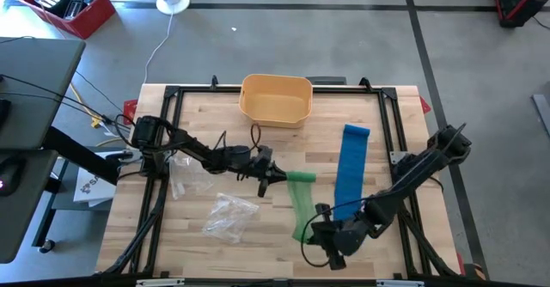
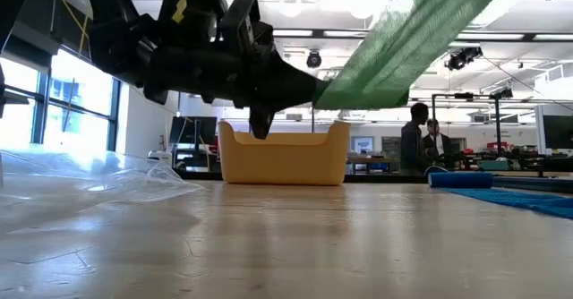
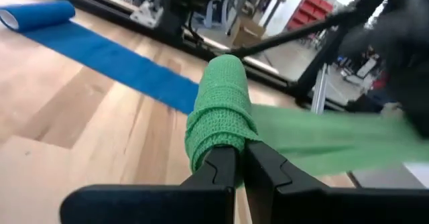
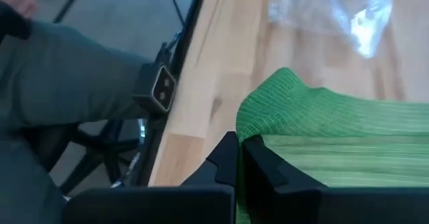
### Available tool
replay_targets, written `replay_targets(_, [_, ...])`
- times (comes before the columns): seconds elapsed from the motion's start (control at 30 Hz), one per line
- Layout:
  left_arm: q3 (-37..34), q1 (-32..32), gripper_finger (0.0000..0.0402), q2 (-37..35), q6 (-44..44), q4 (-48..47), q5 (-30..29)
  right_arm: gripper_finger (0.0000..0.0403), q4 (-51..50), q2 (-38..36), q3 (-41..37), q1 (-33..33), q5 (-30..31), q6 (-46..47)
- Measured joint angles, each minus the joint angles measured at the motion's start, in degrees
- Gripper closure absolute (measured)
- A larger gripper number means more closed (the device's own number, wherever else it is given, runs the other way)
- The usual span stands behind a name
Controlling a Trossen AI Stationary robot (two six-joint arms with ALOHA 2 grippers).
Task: Roll bandage
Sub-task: Roll the green bandage
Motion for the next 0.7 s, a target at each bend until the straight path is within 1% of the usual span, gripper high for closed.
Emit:
replay_targets(0.2, [0.0,-3.1,0.0397,-0.1,3.3,-3.5,-0.4,0.0403,-21.7,0.0,11.1,-0.1,8.7,4.0])
replay_targets(0.33, [0.0,-6.0,0.0397,0.0,3.4,-5.3,-1.5,0.0403,-33.6,-0.1,16.7,-2.4,13.3,7.8])
replay_targets(0.4, [0.4,-7.7,0.0397,0.0,3.4,-5.4,-3.4,0.0403,-35.9,-0.1,18.0,-4.5,13.7,7.8])
replay_targets(0.5, [1.3,-10.3,0.0397,0.0,2.9,-6.2,-5.6,0.0403,-37.6,-0.1,17.9,-8.7,13.2,6.7])
replay_targets(0.57, [2.4,-12.2,0.0397,0.0,3.0,-6.7,-5.8,0.0403,-38.3,-0.1,16.8,-11.8,12.7,5.6])
replay_targets(0.7, [4.4,-15.6,0.0397,0.0,3.2,-9.8,-7.4,0.0403,-36.5,-0.1,13.7,-17.2,10.8,2.1])
